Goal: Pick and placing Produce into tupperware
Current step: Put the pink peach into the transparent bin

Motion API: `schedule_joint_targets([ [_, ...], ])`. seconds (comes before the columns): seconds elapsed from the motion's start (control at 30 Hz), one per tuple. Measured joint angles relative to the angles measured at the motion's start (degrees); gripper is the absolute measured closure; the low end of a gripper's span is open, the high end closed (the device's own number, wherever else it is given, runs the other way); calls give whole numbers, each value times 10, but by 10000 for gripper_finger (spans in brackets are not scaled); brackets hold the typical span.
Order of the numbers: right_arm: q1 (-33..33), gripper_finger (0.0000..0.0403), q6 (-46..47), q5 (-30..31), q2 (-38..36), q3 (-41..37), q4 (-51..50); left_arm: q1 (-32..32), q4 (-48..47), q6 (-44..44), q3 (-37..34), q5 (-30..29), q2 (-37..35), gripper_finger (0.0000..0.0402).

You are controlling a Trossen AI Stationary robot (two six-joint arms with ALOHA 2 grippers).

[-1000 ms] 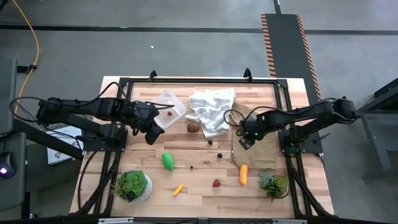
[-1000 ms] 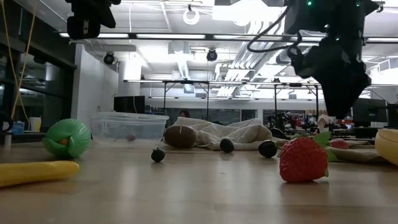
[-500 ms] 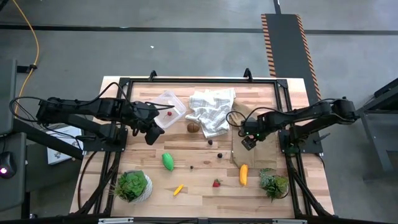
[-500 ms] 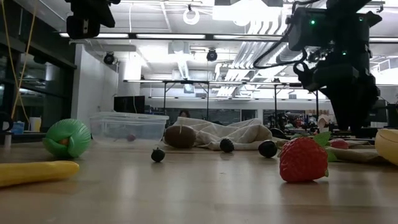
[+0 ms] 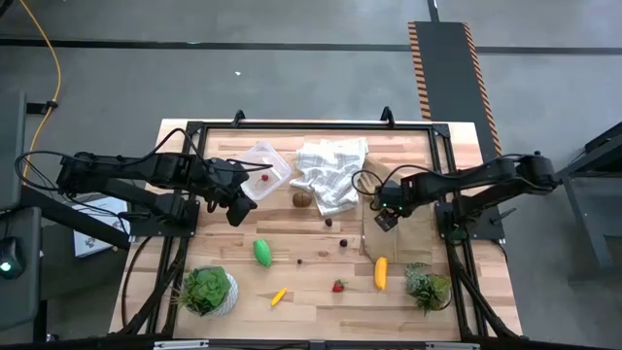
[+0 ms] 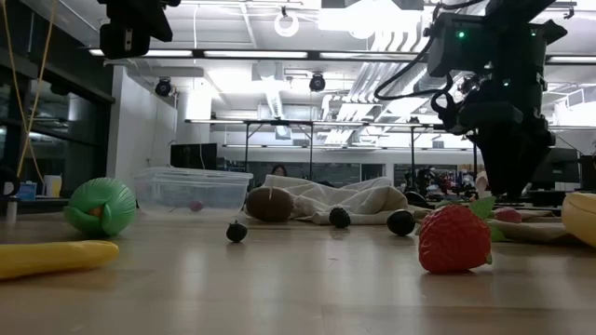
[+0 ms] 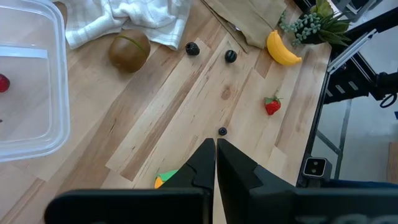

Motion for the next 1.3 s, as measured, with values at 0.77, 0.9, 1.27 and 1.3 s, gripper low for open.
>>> schedule_joint_targets([
  [0.77,-5,168,-22,-21,90,0,67,0,0,-9,0,-5,0,396],
  [0.9,-5,203,-22,-21,90,0,65,0,0,-8,0,-5,0,396],
  [1.27,-5,272,-22,-27,90,0,45,0,0,-9,0,-13,0,396],
  [1.3,-5,277,-22,-27,90,0,45,0,0,-9,0,-13,0,396],
])
